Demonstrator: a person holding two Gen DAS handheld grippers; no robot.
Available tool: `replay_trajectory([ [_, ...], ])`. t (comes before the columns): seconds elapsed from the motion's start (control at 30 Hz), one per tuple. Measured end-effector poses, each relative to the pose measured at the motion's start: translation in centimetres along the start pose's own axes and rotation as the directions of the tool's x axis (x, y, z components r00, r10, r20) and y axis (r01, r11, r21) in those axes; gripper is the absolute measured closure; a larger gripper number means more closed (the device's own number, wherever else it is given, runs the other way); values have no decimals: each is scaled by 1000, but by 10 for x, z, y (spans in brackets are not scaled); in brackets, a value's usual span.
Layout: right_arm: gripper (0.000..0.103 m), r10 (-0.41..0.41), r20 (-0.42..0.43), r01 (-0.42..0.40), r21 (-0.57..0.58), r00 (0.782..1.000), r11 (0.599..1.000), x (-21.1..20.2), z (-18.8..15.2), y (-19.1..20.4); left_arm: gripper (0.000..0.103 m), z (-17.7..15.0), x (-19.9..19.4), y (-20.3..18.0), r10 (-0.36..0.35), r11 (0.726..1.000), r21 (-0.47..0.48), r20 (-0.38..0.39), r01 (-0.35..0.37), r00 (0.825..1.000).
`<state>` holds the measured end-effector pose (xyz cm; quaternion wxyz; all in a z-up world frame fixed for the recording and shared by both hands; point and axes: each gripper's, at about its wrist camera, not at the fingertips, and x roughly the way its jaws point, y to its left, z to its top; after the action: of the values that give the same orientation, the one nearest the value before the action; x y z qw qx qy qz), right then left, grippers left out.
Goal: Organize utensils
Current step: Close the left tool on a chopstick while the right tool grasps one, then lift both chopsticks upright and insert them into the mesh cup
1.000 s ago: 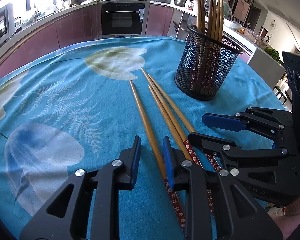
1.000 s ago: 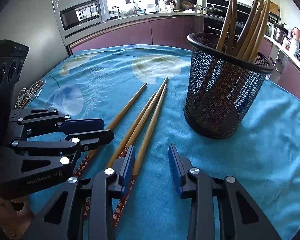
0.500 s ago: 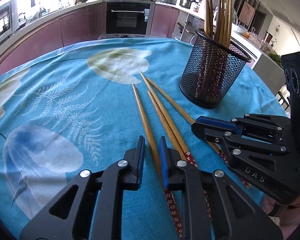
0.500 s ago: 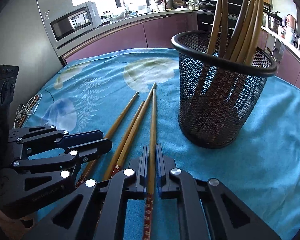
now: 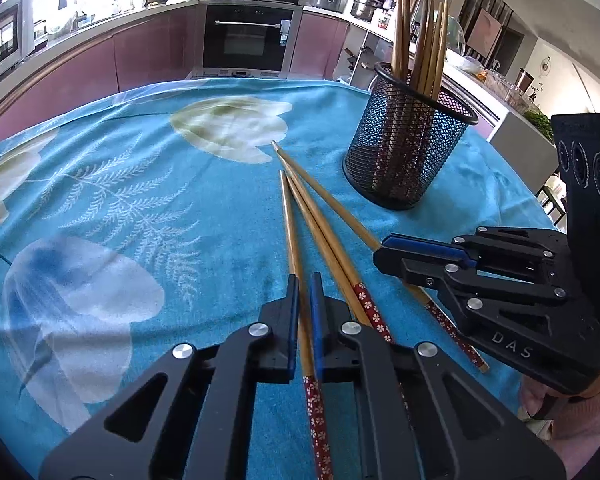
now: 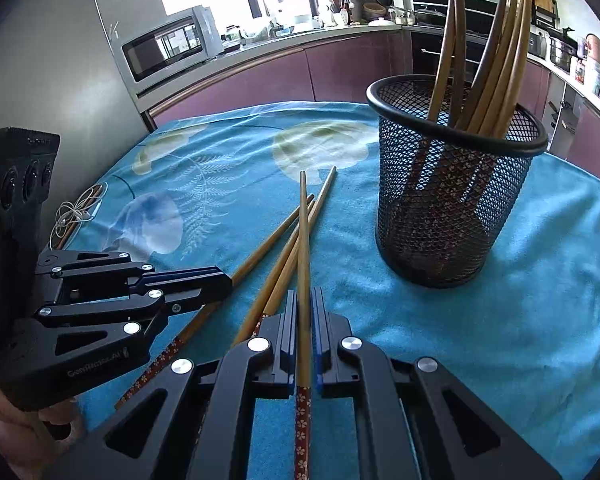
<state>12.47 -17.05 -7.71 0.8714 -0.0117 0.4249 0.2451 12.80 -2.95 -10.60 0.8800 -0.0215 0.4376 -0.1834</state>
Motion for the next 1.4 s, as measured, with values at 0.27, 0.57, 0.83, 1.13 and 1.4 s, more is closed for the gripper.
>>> replay_trajectory([
  [0.27, 96, -11, -30, 11, -9, 999, 1000, 8, -2, 0, 95, -4, 2, 1, -20, 1000, 10, -13, 20, 1000],
  [0.57, 97, -9, -23, 9, -3, 1000, 1000, 11, 1, -2, 93, 2, 11, -1, 26, 999, 29, -22, -26, 999],
  [0.83, 97, 25, 63, -25, -1, 998, 1000, -22, 4, -6, 95, 4, 0, -1, 9, 1000, 0, 9, -9, 1000],
  [1.13, 97, 47, 193, -52, 21, 980, 998, -74, 12, -17, 95, 23, -49, -4, -156, 988, 11, 114, 156, 981],
  [1.4, 98, 42, 301, -56, 37, 953, 998, -105, 25, -29, 95, 43, -82, -11, -235, 972, 32, 194, 233, 953],
])
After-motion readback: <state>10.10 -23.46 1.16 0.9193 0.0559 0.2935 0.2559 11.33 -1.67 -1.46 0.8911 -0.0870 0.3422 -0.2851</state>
